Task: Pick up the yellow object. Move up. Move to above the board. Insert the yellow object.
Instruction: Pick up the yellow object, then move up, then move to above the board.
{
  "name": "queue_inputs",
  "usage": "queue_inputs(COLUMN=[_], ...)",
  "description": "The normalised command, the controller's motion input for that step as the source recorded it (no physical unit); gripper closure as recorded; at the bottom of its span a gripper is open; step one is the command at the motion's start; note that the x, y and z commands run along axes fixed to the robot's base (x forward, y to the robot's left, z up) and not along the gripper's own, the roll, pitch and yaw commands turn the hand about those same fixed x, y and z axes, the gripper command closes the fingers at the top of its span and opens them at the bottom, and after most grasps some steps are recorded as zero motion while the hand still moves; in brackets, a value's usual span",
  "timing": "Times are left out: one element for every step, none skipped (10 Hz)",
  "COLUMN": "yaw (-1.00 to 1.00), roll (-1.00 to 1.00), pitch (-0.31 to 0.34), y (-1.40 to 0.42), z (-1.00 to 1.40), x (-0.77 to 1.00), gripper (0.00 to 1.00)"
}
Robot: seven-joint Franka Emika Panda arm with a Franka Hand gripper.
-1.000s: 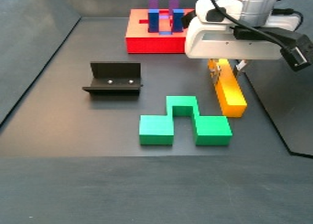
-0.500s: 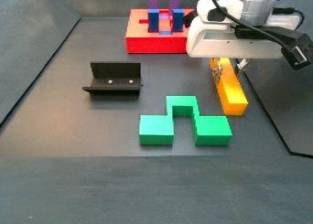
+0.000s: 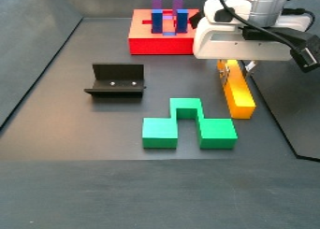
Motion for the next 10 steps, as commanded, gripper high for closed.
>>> queue_inputs(yaw=[0.00, 0.00, -0.02, -0.03, -0.02, 0.00, 0.01, 0.00, 0.00, 0.00], roll=[0.00, 0.00, 0.00, 0.00, 0.00, 0.00, 0.00, -0.01, -0.01, -0.01], pitch=[0.000, 0.000, 0.008, 0.048, 0.021, 0.000, 0.034, 0.050, 0.016, 0.054], y=[0.00, 0.00, 0.03, 0.03, 0.02, 0.00, 0.00, -0.01, 0.00, 0.00], z=[0.00, 0.83, 0.83, 0.66, 0.30, 1.40, 1.40, 1.40, 1.40, 1.40], x=[0.00, 0.00, -0.02, -0.08, -0.05, 0.00, -0.01, -0.04, -0.01, 0.03], gripper=[1.00, 1.00, 1.00, 1.00, 1.00, 1.00, 1.00, 1.00, 1.00, 1.00])
